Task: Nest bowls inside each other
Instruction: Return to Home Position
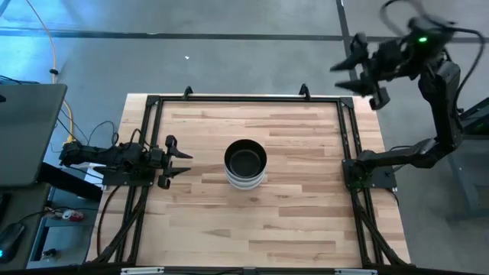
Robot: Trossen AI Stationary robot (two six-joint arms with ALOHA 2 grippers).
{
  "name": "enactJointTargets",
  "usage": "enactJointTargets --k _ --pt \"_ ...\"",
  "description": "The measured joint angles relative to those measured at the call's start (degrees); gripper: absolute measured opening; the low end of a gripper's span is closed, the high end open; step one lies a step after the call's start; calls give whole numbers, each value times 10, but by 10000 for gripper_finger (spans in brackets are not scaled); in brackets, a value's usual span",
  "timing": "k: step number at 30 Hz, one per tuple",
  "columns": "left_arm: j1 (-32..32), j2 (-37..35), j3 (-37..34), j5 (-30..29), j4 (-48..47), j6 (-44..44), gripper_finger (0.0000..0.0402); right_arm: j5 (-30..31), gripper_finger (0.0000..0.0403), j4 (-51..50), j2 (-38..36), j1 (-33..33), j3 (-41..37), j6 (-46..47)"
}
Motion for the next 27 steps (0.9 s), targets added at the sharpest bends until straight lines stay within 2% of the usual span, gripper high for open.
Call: enactJointTargets --k 4,7,9,14,22,27 --pt "0 0 0 0 0 0 181 -12 183 -141 3 25 -15 -106" --pt "0 0 0 0 0 0 181 -48 183 -135 -2 70 -69 -112" --pt "0 0 0 0 0 0 181 -37 183 -115 -15 97 -108 -106" --pt "0 0 0 0 0 0 181 61 183 -98 -76 133 -164 -104" --pt "0 0 0 0 0 0 181 147 183 -50 -249 133 -218 -65" --pt "0 0 0 0 0 0 181 288 183 -17 -371 133 -290 -11"
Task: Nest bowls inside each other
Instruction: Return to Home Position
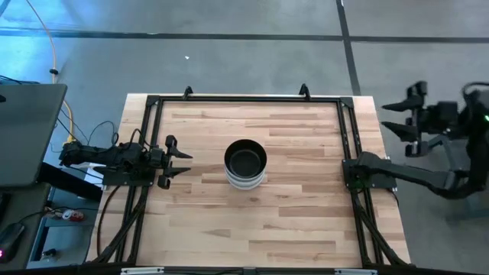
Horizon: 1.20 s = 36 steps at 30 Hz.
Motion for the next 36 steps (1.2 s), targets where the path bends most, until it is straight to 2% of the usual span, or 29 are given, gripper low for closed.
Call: enactJointTargets --k 6,10,13,25,36 --pt "0 0 0 0 0 0 181 128 183 51 -110 -2 -86 59" --pt "0 0 0 0 0 0 181 221 183 79 -151 -10 -139 84" --pt "0 0 0 0 0 0 181 261 183 112 -165 -18 -190 101" --pt "0 0 0 0 0 0 181 367 183 341 -172 -23 -414 170" --pt "0 0 0 0 0 0 181 366 183 541 -172 -23 -580 219"
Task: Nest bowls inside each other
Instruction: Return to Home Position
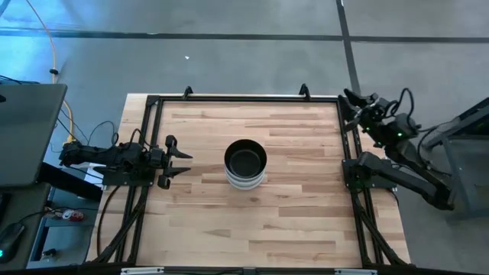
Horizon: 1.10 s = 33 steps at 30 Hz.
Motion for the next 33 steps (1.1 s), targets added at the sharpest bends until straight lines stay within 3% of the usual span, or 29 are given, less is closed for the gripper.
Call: enactJointTargets --k 8,22,33 --pt "0 0 0 0 0 0 181 -16 183 72 0 1 -58 -41" --pt "0 0 0 0 0 0 181 -30 183 417 0 3 -248 -95" --pt "0 0 0 0 0 0 181 -7 183 440 0 1 -283 -128"
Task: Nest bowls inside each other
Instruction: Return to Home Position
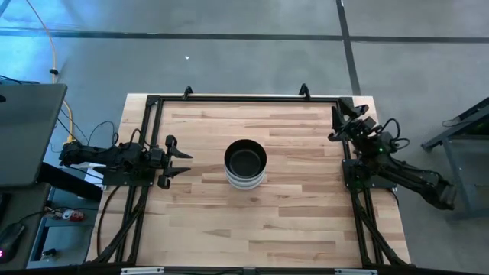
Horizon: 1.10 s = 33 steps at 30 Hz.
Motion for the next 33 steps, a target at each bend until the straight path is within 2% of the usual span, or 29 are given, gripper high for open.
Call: enactJointTargets --k 5,9,13,18,21,27,33 --pt "0 0 0 0 0 0 181 0 183 -11 1 0 0 -23" --pt "0 0 0 0 0 0 181 -12 183 -74 1 0 0 -37" --pt "0 0 0 0 0 0 181 -65 183 -133 1 0 0 -34" --pt "0 0 0 0 0 0 181 -148 183 -179 1 1 0 16" --pt "0 0 0 0 0 0 181 -172 183 -190 1 9 0 40" --pt "0 0 0 0 0 0 181 -172 183 -209 1 66 0 53" --pt "0 0 0 0 0 0 181 -131 183 -270 1 139 0 72"
